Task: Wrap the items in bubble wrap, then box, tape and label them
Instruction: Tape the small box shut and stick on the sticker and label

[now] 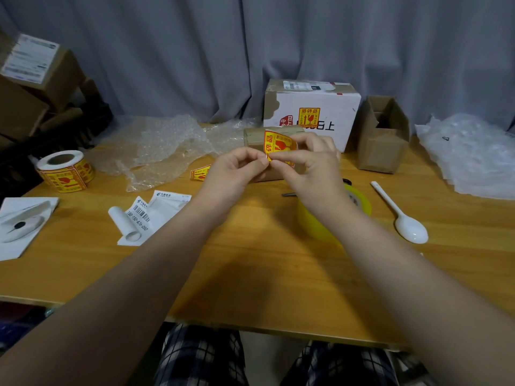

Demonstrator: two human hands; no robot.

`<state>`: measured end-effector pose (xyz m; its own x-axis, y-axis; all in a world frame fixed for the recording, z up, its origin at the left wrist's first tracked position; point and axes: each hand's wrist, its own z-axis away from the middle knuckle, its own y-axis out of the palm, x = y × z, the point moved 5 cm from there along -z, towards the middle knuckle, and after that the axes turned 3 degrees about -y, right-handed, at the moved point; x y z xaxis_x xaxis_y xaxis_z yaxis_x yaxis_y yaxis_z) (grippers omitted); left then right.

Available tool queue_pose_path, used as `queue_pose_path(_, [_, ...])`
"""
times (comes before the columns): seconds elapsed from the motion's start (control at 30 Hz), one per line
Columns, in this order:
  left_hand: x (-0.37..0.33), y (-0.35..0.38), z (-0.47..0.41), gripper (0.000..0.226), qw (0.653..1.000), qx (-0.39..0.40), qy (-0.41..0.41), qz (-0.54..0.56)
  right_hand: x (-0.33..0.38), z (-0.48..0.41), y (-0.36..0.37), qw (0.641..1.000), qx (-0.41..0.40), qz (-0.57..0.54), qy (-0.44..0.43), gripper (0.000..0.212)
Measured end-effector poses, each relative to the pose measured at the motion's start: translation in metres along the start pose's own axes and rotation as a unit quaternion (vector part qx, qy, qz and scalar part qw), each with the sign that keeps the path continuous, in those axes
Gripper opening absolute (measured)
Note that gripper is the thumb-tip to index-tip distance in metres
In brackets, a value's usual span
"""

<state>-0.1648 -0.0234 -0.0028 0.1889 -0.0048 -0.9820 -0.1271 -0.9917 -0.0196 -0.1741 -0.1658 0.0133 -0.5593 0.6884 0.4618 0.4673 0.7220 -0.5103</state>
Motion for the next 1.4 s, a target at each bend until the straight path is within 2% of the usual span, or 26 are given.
queue_pose_path(0.17, [0.001, 0.000, -0.002, 0.016, 0.999, 0.004, -0.002, 0.044, 0.000, -0.001, 0.003, 0.991, 0.027, -0.128, 0.031, 0.020])
queue_pose_path(0.47, [0.005, 0.000, -0.001, 0.014, 0.994, 0.005, -0.029, 0.107, -0.001, 0.001, 0.003, 0.991, 0.019, -0.133, 0.028, 0.021])
queue_pose_path(0.87, [0.005, 0.002, -0.001, 0.019, 0.997, -0.016, -0.029, 0.065, 0.000, 0.001, 0.003, 0.988, 0.032, -0.148, 0.037, 0.017])
queue_pose_path(1.07, [0.004, 0.002, 0.002, 0.021, 0.998, -0.028, -0.025, 0.051, 0.000, 0.004, 0.002, 0.995, 0.032, -0.075, 0.053, 0.009])
queue_pose_path(1.17, [0.004, 0.003, 0.003, 0.016, 0.998, -0.038, -0.028, 0.052, 0.000, 0.006, -0.003, 0.999, -0.012, -0.005, 0.040, 0.009])
queue_pose_path(1.27, [0.004, 0.003, 0.001, 0.015, 0.998, -0.042, -0.018, 0.032, 0.006, 0.008, -0.008, 0.995, -0.064, 0.076, -0.016, 0.014])
queue_pose_path(1.33, [0.003, 0.003, 0.001, 0.017, 1.000, -0.030, -0.001, -0.008, 0.009, 0.008, -0.007, 0.996, -0.057, 0.069, -0.026, 0.020])
queue_pose_path(1.4, [0.002, 0.005, 0.003, 0.020, 0.998, -0.005, 0.017, -0.060, 0.008, 0.005, -0.007, 0.999, -0.048, -0.011, 0.013, 0.028])
